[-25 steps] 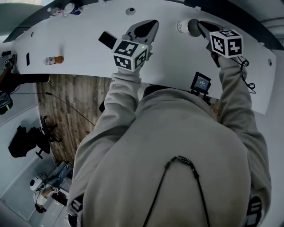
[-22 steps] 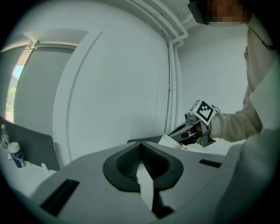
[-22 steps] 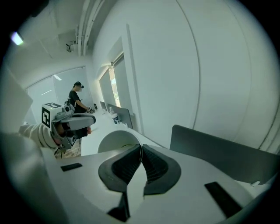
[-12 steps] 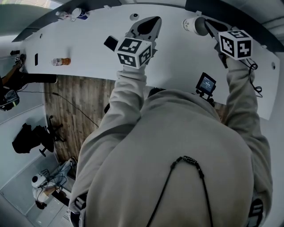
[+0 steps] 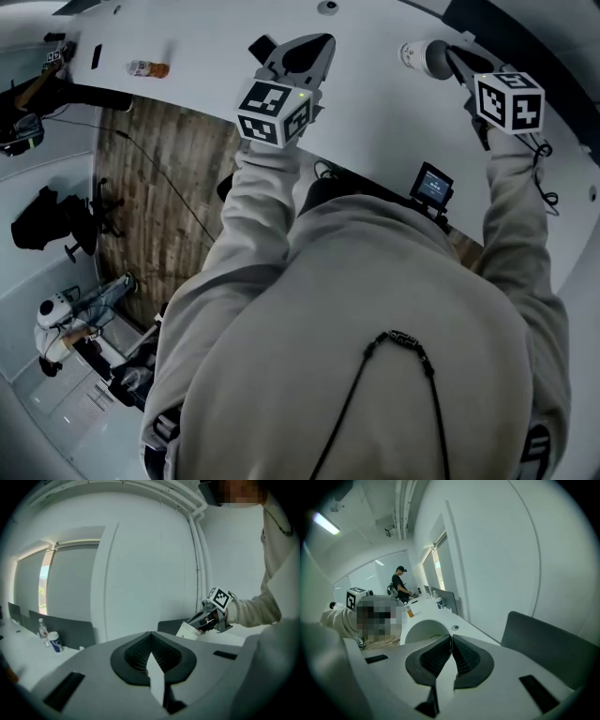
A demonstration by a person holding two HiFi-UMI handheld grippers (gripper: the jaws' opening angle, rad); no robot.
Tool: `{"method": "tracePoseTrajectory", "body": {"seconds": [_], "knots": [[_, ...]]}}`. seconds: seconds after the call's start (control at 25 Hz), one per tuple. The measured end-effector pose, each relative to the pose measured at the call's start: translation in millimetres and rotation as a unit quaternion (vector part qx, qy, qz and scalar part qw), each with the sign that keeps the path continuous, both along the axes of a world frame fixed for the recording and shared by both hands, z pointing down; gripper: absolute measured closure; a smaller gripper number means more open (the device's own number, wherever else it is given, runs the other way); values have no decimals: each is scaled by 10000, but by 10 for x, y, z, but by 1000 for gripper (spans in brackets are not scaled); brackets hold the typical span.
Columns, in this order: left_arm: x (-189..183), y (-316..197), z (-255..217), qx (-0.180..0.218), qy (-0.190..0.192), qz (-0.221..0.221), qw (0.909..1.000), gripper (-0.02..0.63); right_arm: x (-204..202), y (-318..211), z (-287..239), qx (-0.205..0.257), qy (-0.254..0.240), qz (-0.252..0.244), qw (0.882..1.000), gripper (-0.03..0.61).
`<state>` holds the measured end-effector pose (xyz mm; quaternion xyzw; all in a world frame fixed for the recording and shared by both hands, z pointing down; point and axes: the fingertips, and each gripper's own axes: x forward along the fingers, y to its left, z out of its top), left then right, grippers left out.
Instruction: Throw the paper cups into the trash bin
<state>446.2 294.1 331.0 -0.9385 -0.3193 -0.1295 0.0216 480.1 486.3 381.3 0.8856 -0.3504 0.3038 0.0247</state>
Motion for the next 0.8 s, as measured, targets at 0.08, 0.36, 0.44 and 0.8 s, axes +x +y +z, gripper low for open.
{"method": "tracePoseTrajectory", "body": {"seconds": [0.08,0.36,0.44,0.8], "knots": [[-57,-395,-79,79,-70,-397,9992,615,66,-228,-46,28,-73,-281,9996,543],[-948,-1826,-581,113,-99,-2069,9783,615,-269,-1389,-331,101,-233,-1482,9886,543],[-1247,-2255,-580,133,-108,-2454,9693,615,-383,-1882,-330,133,-230,-1842,9825,543],[-2990,-4262,-300,43,6,-4040,9148,615,-1412,-4299,-222,8,6,-3330,9429,543]]}}
